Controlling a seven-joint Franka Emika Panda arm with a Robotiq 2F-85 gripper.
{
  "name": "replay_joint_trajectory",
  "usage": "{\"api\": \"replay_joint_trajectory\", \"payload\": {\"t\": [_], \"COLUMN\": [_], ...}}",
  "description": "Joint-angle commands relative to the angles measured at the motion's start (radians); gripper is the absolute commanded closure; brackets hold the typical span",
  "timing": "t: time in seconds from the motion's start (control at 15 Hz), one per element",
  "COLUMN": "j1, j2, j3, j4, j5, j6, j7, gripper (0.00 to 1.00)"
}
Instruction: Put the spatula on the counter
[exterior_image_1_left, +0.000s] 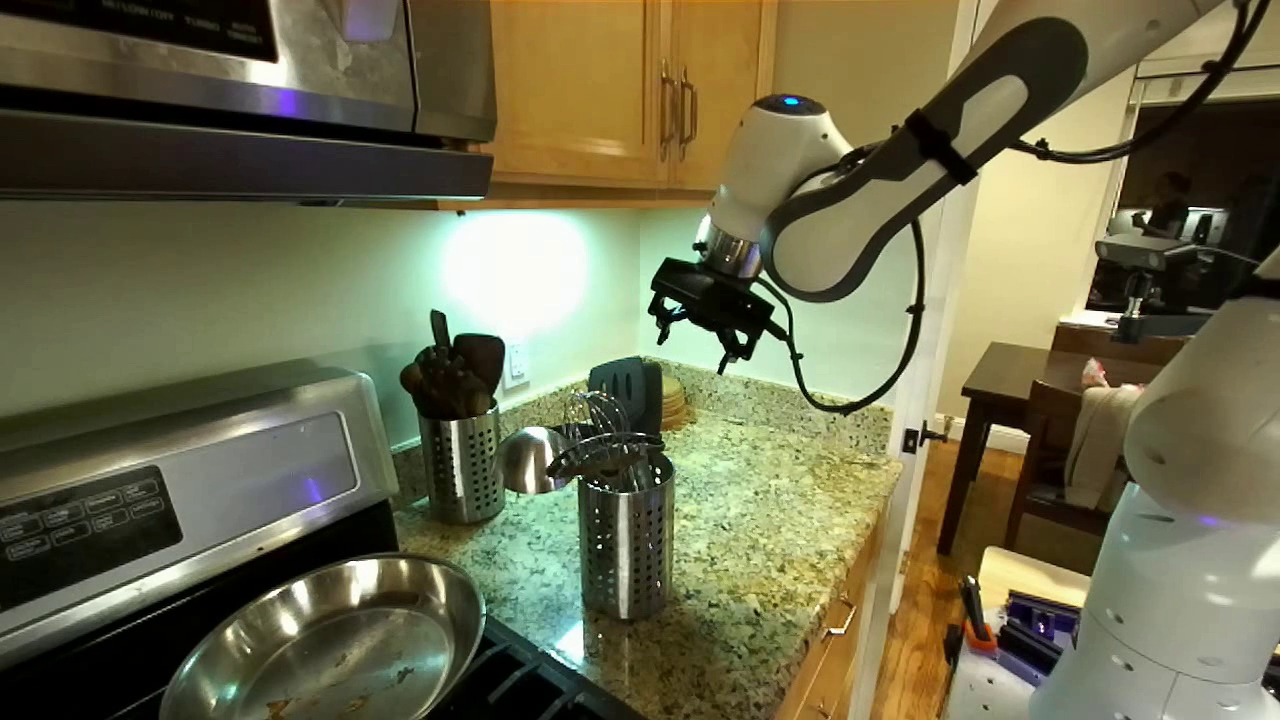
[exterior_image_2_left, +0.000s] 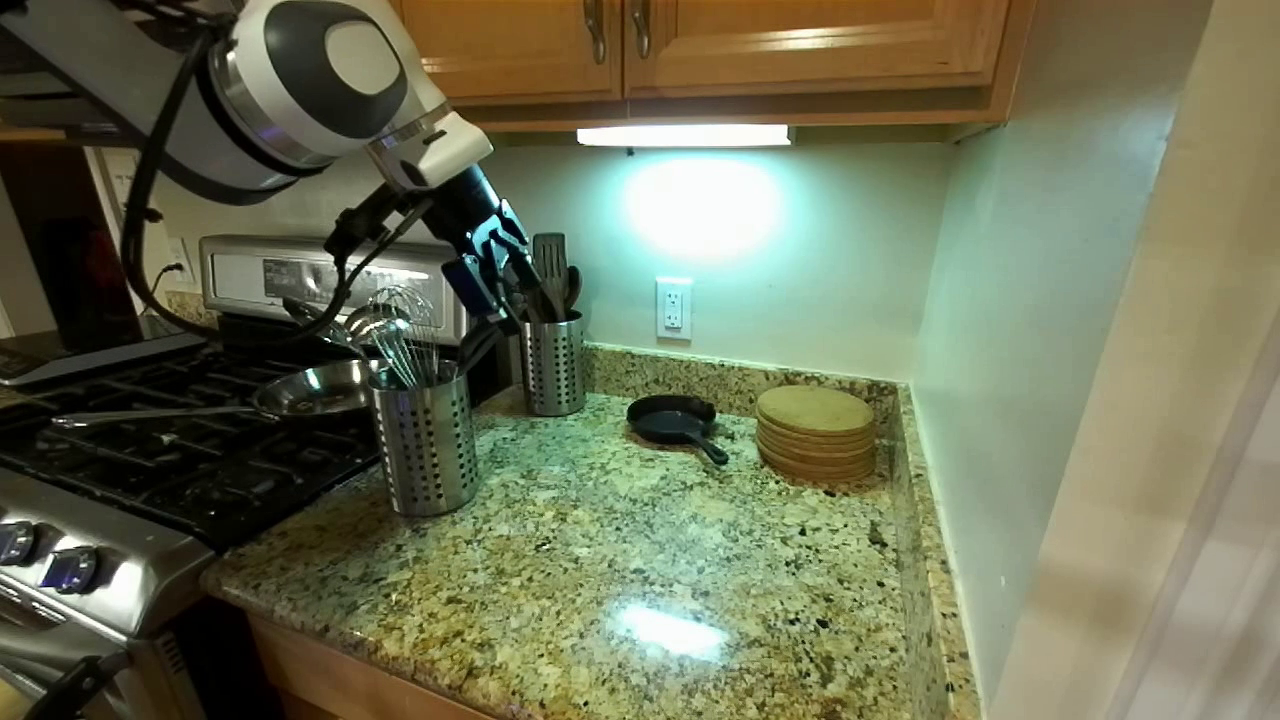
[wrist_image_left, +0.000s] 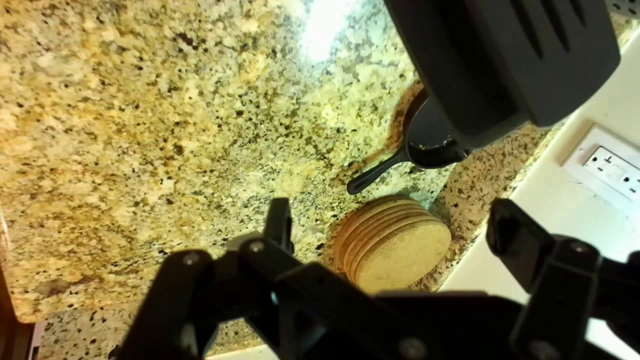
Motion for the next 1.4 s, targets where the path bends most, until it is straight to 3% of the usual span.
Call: {"api": "replay_joint_trajectory", "payload": {"t": [0.0, 0.33, 0.8, 1.07, 1.33], "j1": [-0.004, -0.014, -0.001, -0.031, -0.012], "j2": [0.037, 0.05, 0.041, 0.035, 0.064], "j3": [-0.026, -0.016, -0.014, -0.024, -0.074], "j4": [0.007, 0.003, 0.0, -0.019, -0.036], "j5": [-0.02, -0.045, -0.013, -0.062, -0.039], "j6": [0.095, 0.147, 0.111, 0.172, 0.296], "j7": [-0.042, -0.125, -0.11, -0.125, -0.216], "gripper": [0.0, 0.0, 0.0, 0.0, 0.0]}}
